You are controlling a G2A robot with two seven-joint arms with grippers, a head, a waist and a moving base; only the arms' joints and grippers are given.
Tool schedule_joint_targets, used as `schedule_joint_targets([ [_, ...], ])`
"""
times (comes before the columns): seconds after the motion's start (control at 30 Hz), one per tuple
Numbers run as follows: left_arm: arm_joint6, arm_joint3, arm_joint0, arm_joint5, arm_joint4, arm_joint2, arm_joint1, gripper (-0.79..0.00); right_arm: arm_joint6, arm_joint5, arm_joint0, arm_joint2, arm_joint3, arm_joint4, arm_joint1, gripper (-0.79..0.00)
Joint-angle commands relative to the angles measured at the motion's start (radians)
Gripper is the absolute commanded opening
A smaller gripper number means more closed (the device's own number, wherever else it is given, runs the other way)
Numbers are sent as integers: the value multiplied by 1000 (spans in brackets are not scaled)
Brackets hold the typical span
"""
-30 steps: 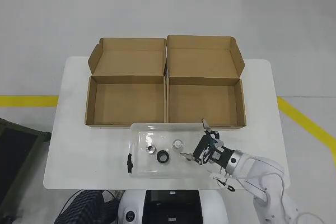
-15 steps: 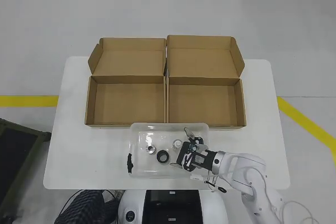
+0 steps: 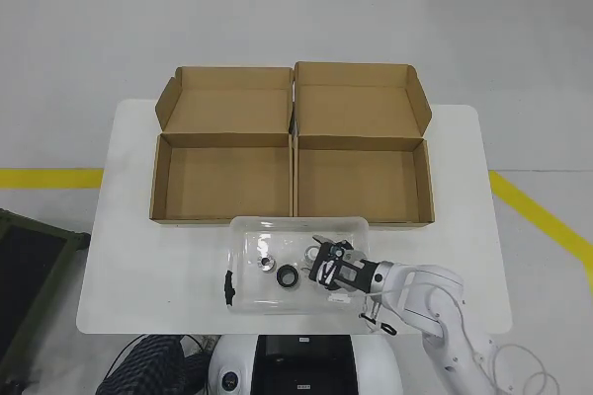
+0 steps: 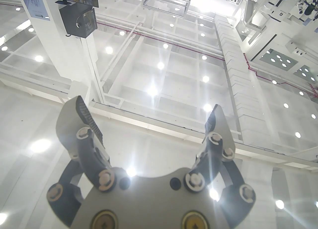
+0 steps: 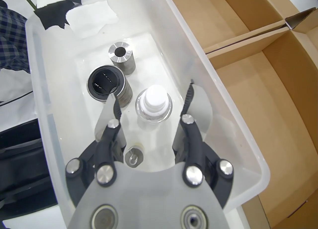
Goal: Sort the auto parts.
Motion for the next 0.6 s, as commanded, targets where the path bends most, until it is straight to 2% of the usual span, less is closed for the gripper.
schedule_joint_targets([
  [0.0,0,0,0,0,0,0,0,0,6,7,5,-5,4,-4,2,-443],
  [0.17,0,0,0,0,0,0,0,0,14,17,13,-16,11,-8,6,-496],
  [0.33,0,0,0,0,0,0,0,0,14,16,19,-28,14,-6,10,-785],
  [0.57,0,0,0,0,0,0,0,0,-2,22,13,-20,-15,-19,19,-785],
])
